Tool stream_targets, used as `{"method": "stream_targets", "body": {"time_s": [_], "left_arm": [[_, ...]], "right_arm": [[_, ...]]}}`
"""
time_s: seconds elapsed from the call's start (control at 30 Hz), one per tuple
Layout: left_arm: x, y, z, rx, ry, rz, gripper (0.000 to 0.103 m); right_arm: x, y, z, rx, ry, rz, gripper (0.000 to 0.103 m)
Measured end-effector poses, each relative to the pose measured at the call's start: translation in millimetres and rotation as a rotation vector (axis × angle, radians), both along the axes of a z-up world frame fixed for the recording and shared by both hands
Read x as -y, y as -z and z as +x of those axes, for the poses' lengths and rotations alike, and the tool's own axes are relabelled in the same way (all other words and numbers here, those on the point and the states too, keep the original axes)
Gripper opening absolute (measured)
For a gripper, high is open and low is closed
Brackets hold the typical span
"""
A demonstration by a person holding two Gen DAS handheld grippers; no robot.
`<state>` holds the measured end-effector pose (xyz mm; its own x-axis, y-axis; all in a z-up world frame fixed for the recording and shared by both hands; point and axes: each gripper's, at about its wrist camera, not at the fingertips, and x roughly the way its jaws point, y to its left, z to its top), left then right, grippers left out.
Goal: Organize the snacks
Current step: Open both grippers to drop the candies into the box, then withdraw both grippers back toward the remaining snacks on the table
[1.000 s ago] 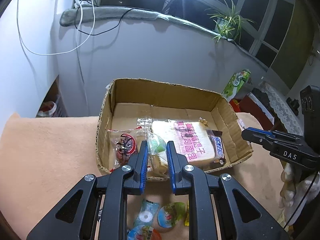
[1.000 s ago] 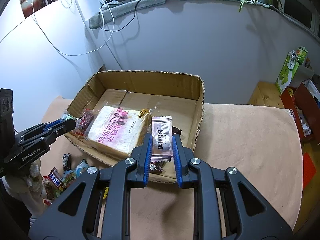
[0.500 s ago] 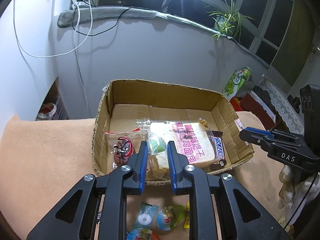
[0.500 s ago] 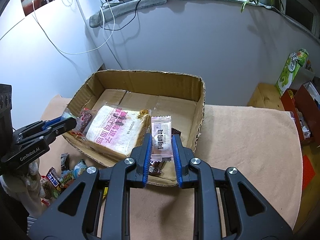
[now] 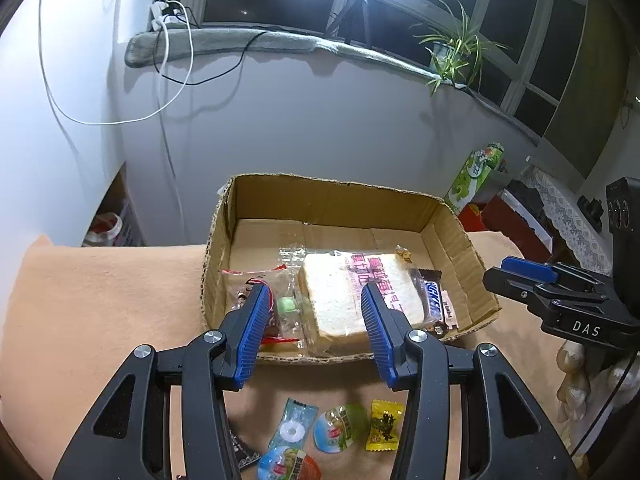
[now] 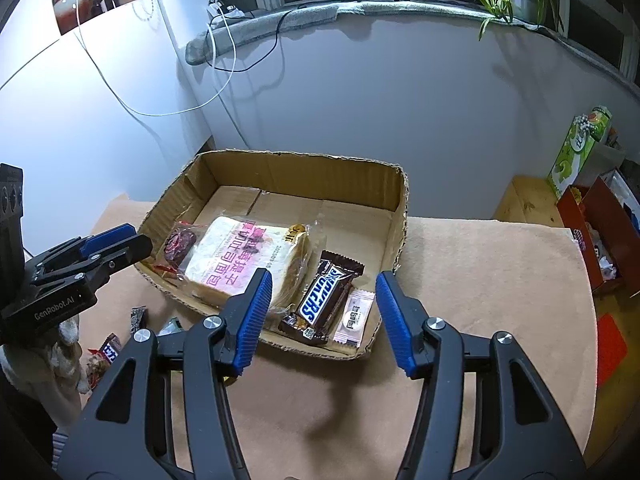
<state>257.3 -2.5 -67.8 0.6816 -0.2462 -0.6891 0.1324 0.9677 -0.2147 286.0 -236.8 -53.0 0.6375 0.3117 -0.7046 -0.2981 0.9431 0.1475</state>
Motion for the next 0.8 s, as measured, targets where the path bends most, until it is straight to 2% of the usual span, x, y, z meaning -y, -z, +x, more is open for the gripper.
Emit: {"method": "stream_targets", "body": {"time_s": [0.4,0.8], "left_arm": [[-9,-25,-37,0.054,-0.007,-0.013,0.047],[-49,-31,-97,0.086,-0.050,-0.058,0.047]], "right_arm": [[-8,-15,-35,0.036,-0.030,0.003,0.057],[-22,-10,-69,0.028,-0.092,0.006,0.057]]}}
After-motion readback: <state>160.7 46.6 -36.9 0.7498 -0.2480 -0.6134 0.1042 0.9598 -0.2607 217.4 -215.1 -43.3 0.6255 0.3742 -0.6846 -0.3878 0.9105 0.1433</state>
